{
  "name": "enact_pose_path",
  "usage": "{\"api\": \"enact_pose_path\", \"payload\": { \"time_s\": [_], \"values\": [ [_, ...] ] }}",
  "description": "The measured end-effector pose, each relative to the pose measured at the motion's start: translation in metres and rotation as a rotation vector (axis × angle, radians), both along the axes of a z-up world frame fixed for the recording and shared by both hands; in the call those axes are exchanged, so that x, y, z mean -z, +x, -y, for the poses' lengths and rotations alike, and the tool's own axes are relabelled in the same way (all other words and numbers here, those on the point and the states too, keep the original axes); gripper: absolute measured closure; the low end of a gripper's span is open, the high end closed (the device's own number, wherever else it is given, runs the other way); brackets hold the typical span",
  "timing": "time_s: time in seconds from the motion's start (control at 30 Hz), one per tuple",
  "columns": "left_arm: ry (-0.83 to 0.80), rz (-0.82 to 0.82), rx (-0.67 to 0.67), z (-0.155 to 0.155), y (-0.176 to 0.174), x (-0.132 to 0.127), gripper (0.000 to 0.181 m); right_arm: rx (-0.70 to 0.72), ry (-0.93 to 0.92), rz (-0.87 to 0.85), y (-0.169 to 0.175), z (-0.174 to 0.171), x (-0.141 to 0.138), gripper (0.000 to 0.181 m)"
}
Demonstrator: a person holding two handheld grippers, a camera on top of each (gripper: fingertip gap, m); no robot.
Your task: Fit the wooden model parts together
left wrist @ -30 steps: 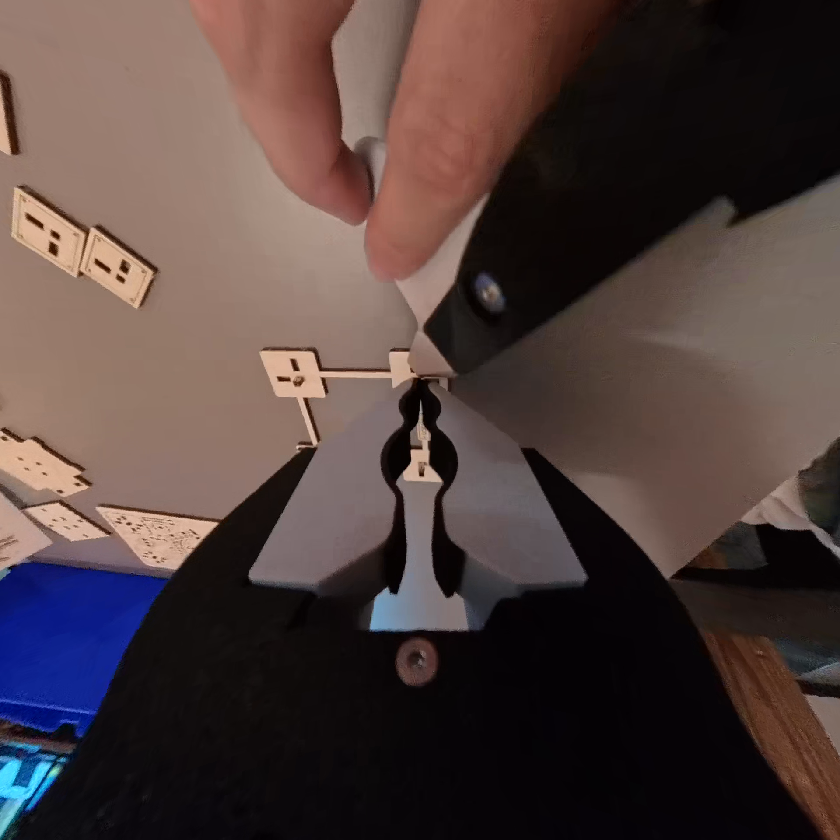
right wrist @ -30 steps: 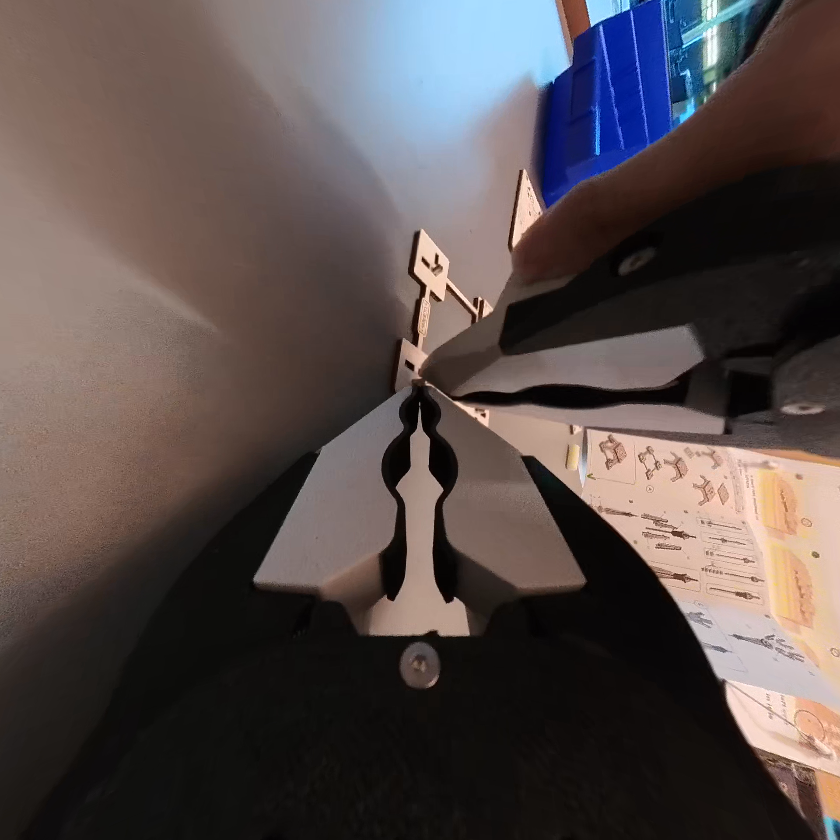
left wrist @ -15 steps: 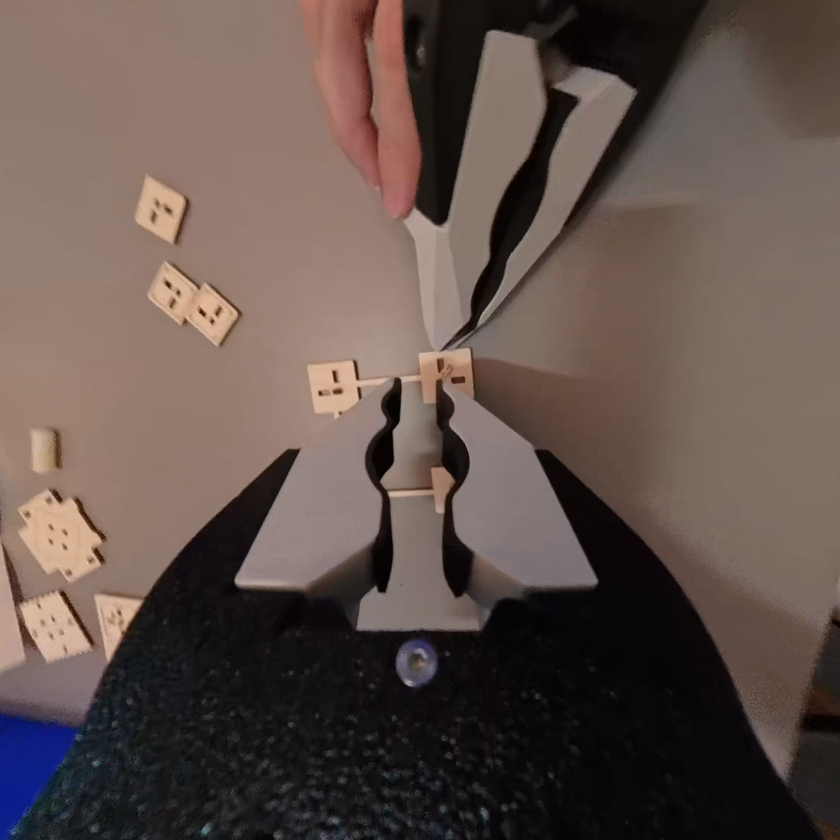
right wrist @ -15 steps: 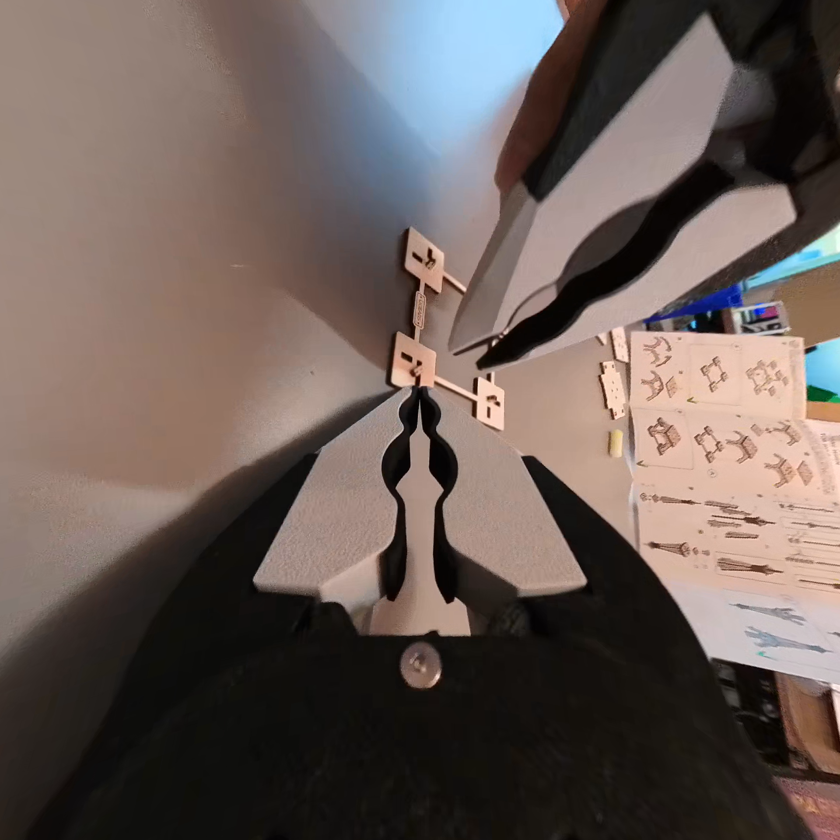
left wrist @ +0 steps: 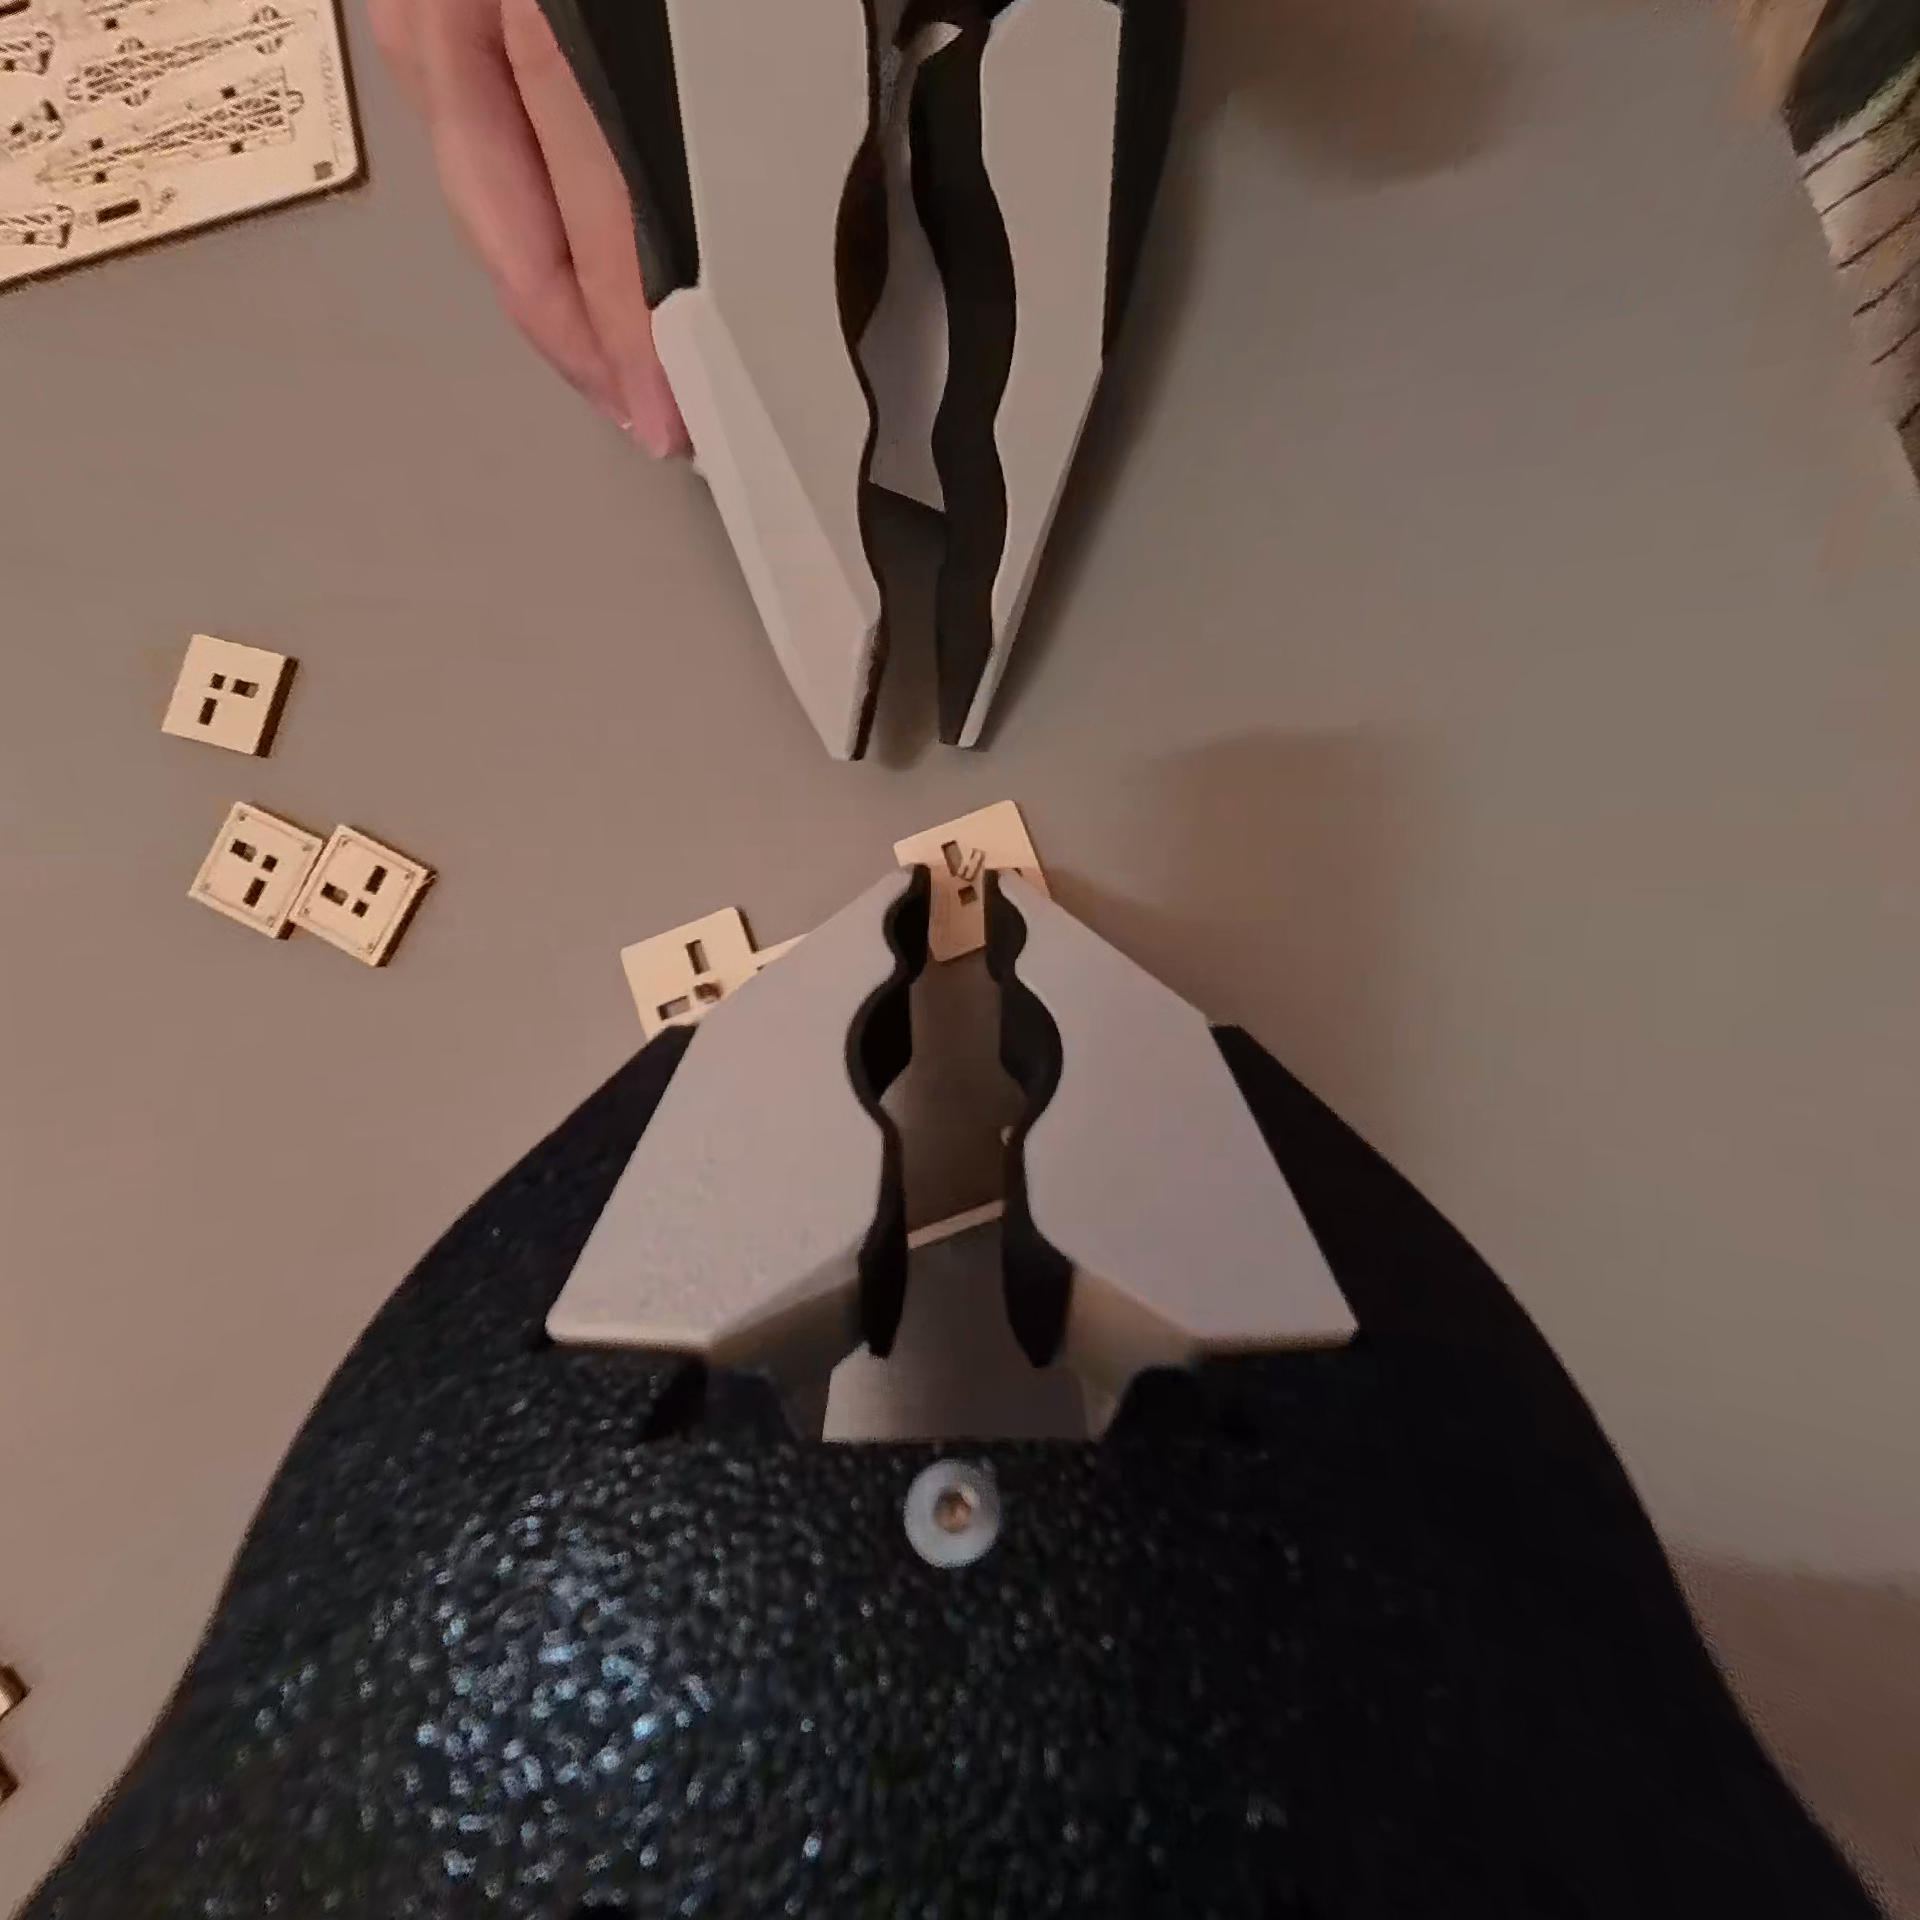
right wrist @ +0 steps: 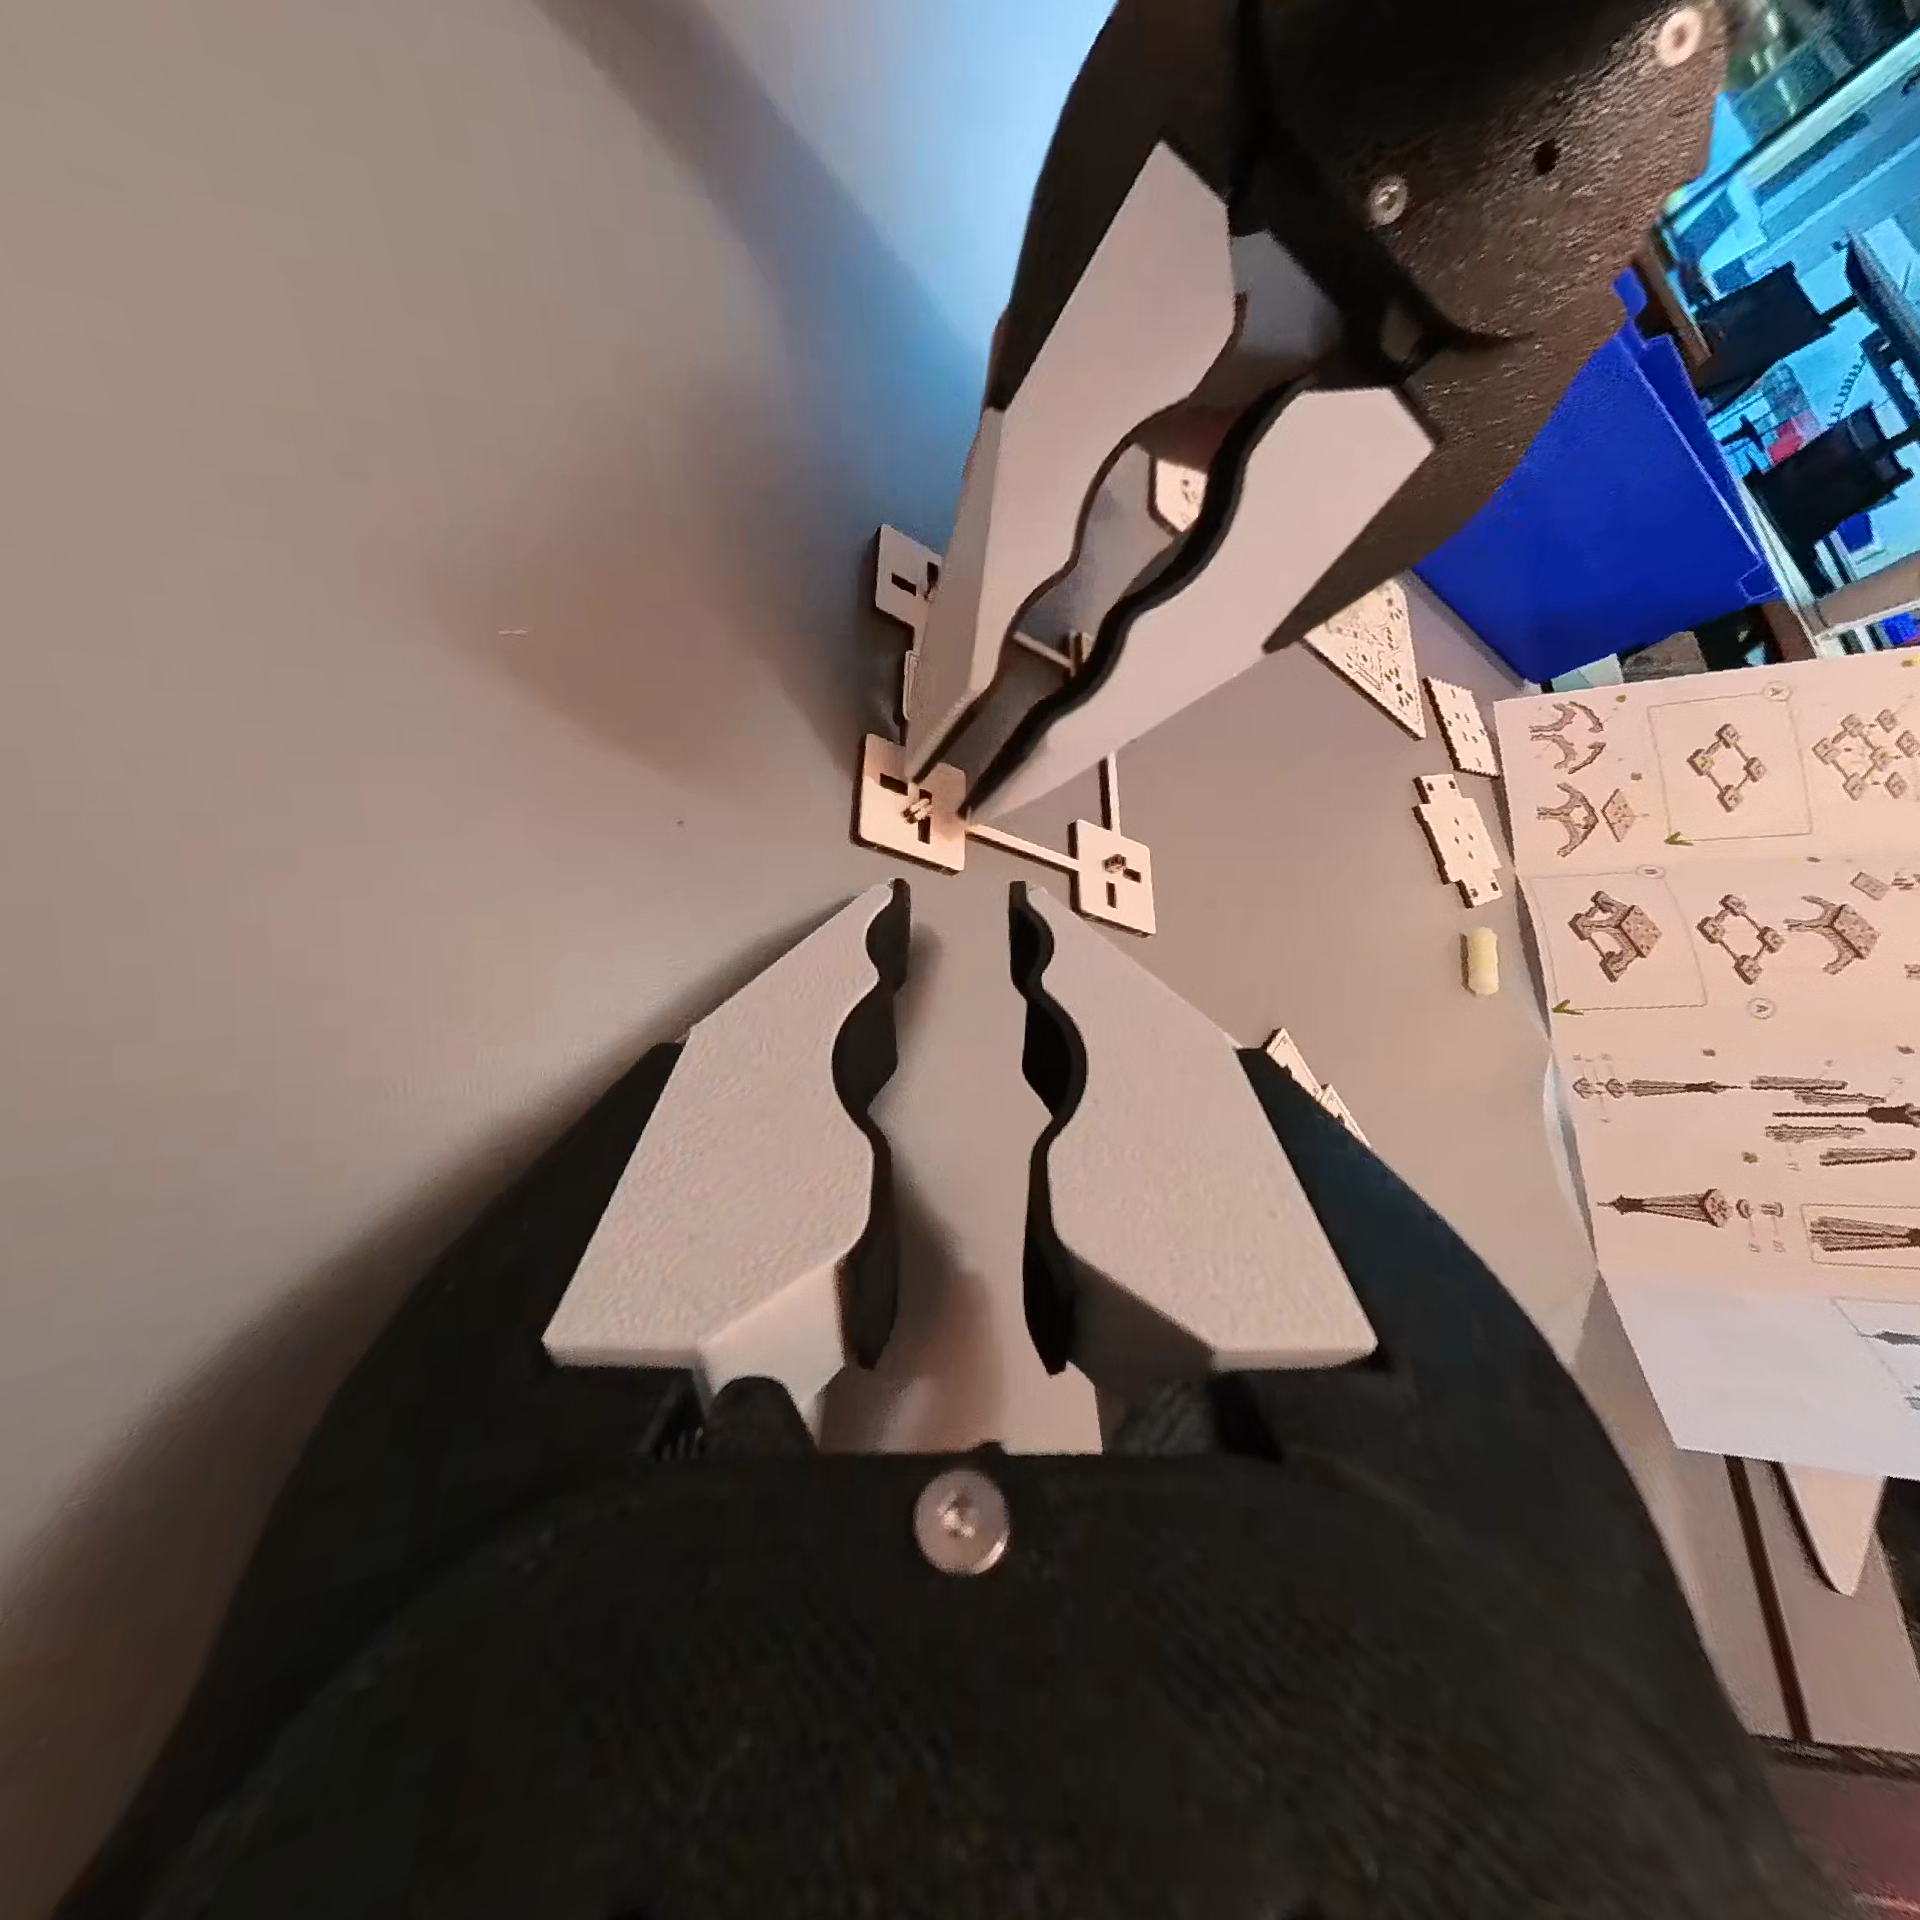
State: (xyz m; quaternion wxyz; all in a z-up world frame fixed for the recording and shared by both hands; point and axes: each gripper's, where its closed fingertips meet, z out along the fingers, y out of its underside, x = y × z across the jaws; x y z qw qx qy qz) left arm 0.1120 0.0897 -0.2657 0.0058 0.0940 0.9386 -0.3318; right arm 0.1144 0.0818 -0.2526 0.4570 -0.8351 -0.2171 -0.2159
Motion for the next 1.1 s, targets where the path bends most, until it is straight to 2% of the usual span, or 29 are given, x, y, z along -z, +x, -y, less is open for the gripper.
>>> {"api": "enact_pose_path", "payload": {
  "time_s": [0.17,0.33,0.5,0.57,0.67,0.73,0.83,1.1],
  "values": [
    [-0.028,-0.019,0.016,0.003,-0.002,0.002,0.181,0.005,0.007,-0.004,0.001,0.000,-0.001,0.165],
    [-0.049,-0.030,-0.025,0.002,0.001,0.001,0.181,0.011,0.010,0.003,0.002,0.000,-0.001,0.165],
    [-0.202,-0.026,-0.100,0.009,0.003,-0.033,0.181,0.048,0.078,-0.052,0.006,0.000,-0.013,0.165],
    [-0.272,0.019,-0.116,0.013,0.001,-0.053,0.181,0.085,0.174,-0.155,0.008,-0.001,-0.031,0.168],
    [-0.337,0.217,-0.152,0.015,0.005,-0.082,0.181,0.125,0.345,-0.399,0.010,-0.002,-0.060,0.169],
    [-0.337,0.340,-0.166,0.015,0.005,-0.093,0.181,0.083,0.470,-0.613,0.005,-0.002,-0.081,0.168],
    [-0.339,0.426,-0.180,0.016,0.002,-0.103,0.181,0.009,0.585,-0.897,-0.002,-0.001,-0.103,0.165],
    [-0.319,0.556,-0.185,0.016,0.003,-0.117,0.181,-0.032,0.650,-1.091,-0.003,0.000,-0.112,0.179]
  ]
}}
